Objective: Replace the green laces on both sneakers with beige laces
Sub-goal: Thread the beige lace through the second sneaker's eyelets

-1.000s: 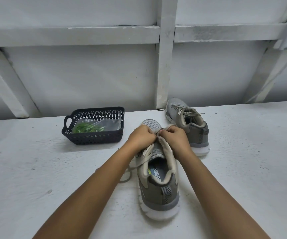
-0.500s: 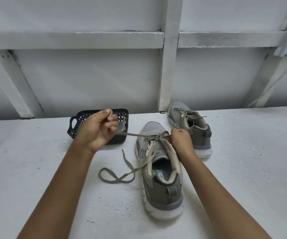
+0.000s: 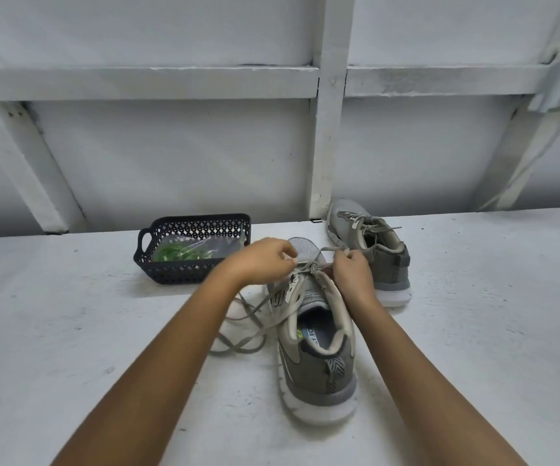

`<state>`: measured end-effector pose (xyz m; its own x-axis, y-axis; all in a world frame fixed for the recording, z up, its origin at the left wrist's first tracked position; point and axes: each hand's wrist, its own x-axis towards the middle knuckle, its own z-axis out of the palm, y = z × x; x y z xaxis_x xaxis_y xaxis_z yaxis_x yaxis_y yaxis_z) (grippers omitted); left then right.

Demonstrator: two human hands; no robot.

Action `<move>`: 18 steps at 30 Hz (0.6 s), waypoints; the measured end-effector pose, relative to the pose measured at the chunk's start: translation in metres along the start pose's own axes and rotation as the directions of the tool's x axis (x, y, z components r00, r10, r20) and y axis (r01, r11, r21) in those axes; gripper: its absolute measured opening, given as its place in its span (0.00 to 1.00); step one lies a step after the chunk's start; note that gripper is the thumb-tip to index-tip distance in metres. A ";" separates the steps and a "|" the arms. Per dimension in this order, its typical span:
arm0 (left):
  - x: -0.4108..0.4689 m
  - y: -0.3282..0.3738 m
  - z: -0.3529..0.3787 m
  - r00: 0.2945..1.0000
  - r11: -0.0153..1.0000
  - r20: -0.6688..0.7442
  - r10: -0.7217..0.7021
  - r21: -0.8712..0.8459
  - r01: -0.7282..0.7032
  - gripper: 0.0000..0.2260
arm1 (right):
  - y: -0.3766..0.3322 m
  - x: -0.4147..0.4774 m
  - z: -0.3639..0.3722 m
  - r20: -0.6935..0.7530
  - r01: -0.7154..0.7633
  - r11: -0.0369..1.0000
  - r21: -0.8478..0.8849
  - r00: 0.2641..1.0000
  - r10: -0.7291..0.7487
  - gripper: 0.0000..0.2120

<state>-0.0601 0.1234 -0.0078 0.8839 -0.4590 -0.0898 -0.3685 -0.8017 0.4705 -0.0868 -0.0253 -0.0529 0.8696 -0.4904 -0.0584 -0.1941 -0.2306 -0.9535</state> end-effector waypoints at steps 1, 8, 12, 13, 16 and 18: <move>0.010 0.005 0.009 1.000 0.999 0.005 -0.012 0.049 0.012 0.14 | 0.001 0.000 0.000 0.000 -0.005 1.000 0.007 1.000 0.005 0.08; 0.032 0.011 0.026 0.994 0.980 -0.092 -0.063 0.183 0.079 0.08 | -0.001 -0.001 0.000 0.004 0.010 1.000 -0.012 1.000 -0.010 0.08; 0.027 0.008 0.024 0.989 0.993 -0.142 -0.043 0.104 0.058 0.08 | 0.003 0.001 0.001 -0.002 -0.007 1.000 -0.023 1.000 0.007 0.08; 0.026 0.007 0.023 0.988 0.995 -0.144 -0.059 0.072 0.070 0.09 | 0.003 0.002 0.002 -0.001 -0.009 1.000 -0.024 1.000 0.009 0.08; 0.025 0.003 0.018 0.988 0.988 -0.091 -0.128 -0.096 0.120 0.07 | 0.003 0.003 0.003 -0.010 0.001 1.000 -0.030 1.000 -0.001 0.12; 0.024 0.000 0.015 0.986 0.966 -0.032 -0.164 -0.209 0.154 0.06 | 0.003 0.004 0.003 -0.014 0.009 0.999 -0.032 1.000 -0.010 0.13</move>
<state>-0.0432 0.1061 -0.0231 0.9413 -0.3085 -0.1372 -0.1596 -0.7646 0.6244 -0.0830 -0.0254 -0.0572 0.8648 -0.5001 -0.0447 -0.2002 -0.2619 -0.9441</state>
